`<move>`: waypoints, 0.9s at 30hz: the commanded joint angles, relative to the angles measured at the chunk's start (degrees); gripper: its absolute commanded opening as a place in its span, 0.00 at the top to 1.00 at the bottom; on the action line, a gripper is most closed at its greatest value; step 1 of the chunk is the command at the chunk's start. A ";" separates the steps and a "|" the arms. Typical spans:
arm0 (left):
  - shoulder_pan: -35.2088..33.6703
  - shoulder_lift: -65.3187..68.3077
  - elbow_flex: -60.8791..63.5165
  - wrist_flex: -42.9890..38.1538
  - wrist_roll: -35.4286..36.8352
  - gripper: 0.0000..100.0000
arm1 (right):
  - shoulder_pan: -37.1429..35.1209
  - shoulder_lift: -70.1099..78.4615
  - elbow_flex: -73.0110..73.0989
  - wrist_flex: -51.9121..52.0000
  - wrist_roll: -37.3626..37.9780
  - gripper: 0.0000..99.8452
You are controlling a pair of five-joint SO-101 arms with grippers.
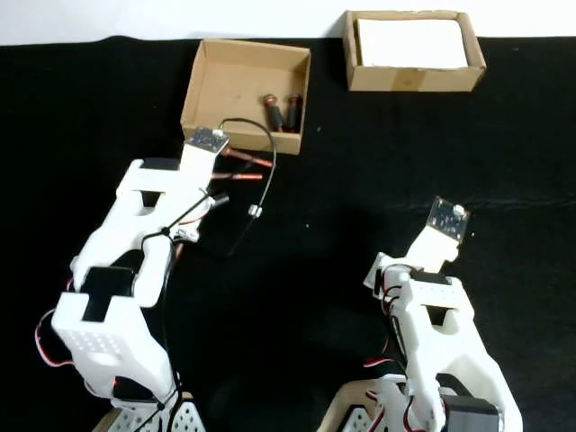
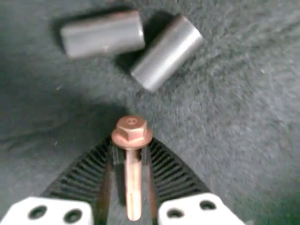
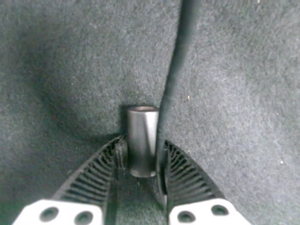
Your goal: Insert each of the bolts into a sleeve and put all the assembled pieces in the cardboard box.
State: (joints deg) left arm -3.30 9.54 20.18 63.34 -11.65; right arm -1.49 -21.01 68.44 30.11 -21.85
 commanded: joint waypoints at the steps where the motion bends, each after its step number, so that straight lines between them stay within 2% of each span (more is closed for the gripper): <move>1: -0.13 -14.11 -2.86 2.55 -0.09 0.99 | 0.40 -3.74 -1.80 0.04 -0.09 0.99; 10: -0.13 -51.74 -2.86 10.37 0.18 0.99 | -2.95 -37.14 -2.15 11.65 0.09 0.99; 13: -0.13 -65.36 -3.03 10.29 0.26 0.99 | -8.04 -51.91 -2.33 13.67 0.70 0.99; 15: -0.13 -73.71 -4.44 10.20 0.44 0.99 | -13.14 -61.05 -4.09 13.67 4.22 0.99; 17: -0.13 -79.43 -5.93 8.26 3.87 0.99 | -18.15 -68.26 -5.85 13.85 6.33 0.99; 20: -0.13 -82.15 -6.73 3.08 12.66 0.99 | -22.20 -74.86 -7.60 13.93 7.82 0.99; 24: 0.48 -79.43 -6.55 -4.75 23.21 0.99 | -22.46 -75.03 -8.22 13.67 14.24 0.99; 27: 7.43 -74.33 -7.16 -7.74 27.87 0.99 | -24.75 -73.10 -7.25 13.58 17.58 0.99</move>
State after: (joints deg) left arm -1.36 -68.70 14.81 59.03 11.82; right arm -24.18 -94.95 62.99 44.00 -7.08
